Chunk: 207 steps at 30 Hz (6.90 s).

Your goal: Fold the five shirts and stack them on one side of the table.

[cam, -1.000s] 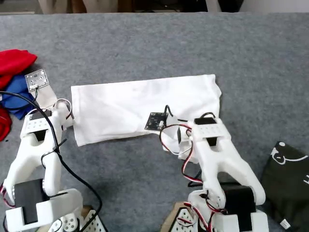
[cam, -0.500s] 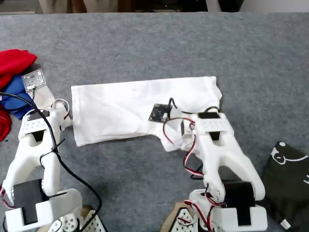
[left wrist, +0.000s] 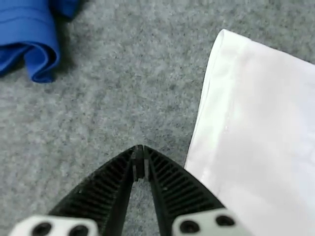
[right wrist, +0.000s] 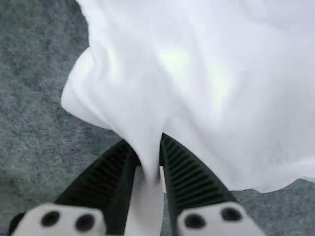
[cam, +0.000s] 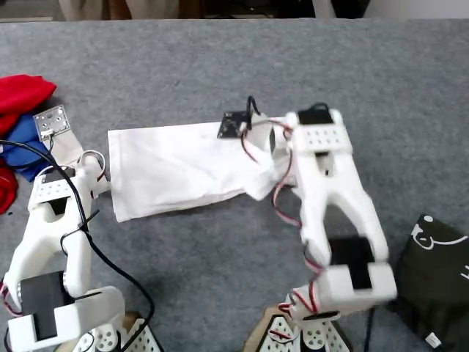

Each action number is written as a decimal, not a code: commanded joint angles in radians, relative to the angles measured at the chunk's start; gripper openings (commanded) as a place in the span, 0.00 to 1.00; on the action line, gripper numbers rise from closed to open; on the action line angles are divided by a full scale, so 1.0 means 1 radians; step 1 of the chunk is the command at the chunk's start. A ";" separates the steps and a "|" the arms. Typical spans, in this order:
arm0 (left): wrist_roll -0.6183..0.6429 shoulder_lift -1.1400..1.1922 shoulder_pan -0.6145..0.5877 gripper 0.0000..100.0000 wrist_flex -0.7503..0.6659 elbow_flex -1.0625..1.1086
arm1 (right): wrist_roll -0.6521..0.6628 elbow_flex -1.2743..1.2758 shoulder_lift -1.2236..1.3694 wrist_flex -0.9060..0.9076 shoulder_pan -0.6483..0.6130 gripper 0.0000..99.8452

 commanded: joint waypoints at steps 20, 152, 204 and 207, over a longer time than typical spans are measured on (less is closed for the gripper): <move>-0.003 -0.002 -0.006 0.02 0.005 -0.051 | -0.012 -0.657 0.383 0.117 -0.028 0.33; 0.192 0.849 0.999 0.02 0.724 -1.823 | -0.451 -1.778 0.558 0.410 0.717 0.01; 0.385 1.250 0.555 0.02 0.574 -1.900 | -0.497 -1.412 0.564 0.419 0.165 0.01; 0.390 1.247 0.506 0.02 0.606 -1.969 | -0.526 -1.283 0.579 0.393 0.087 0.01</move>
